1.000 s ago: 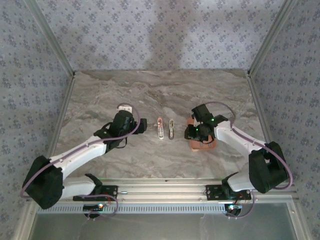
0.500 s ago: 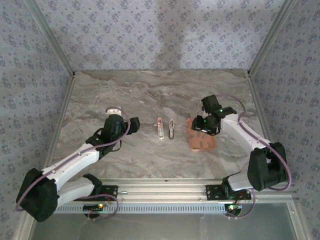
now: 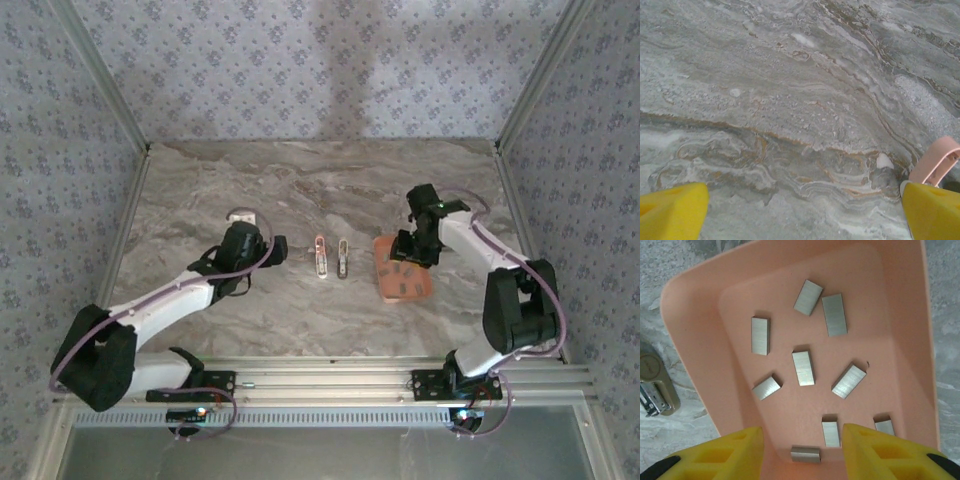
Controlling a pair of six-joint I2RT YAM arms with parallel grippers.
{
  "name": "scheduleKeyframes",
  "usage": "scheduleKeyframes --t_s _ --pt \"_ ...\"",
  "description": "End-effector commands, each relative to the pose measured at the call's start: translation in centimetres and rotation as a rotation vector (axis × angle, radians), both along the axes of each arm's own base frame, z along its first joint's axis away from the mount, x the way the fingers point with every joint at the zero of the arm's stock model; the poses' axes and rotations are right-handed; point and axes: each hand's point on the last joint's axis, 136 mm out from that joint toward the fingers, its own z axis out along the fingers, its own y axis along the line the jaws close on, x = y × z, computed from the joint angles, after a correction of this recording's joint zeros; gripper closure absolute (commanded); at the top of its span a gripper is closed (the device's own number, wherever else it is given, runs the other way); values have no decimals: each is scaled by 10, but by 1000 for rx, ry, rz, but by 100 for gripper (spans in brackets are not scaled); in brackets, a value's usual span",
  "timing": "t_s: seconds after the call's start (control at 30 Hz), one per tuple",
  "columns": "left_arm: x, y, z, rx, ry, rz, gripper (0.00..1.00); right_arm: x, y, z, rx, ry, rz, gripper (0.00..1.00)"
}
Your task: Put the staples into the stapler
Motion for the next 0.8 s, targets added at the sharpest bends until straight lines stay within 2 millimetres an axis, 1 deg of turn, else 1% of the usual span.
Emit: scheduleKeyframes --t_s 0.0,0.07,0.13,0.2,0.37,0.53,0.63,0.77 --pt "10 -5 7 14 -15 -20 1 7 -6 1 -56 36 26 55" --pt "12 -5 6 15 -18 -25 1 15 -5 -1 -66 30 46 56" --pt "13 -6 6 20 -24 -31 2 18 -2 -5 -76 47 78 58" --pt "14 -6 7 21 -32 -37 1 17 -1 -9 -92 72 115 59" --pt "15 -5 8 29 -34 -38 1 16 7 -26 -121 133 187 67" --pt "16 -6 6 34 -17 -40 1 17 14 -42 -103 157 204 68" --pt "16 -7 5 32 -14 -38 1 15 14 -50 -108 183 209 68" --pt "17 -7 5 32 -10 -31 1 14 13 -56 -115 195 208 73"
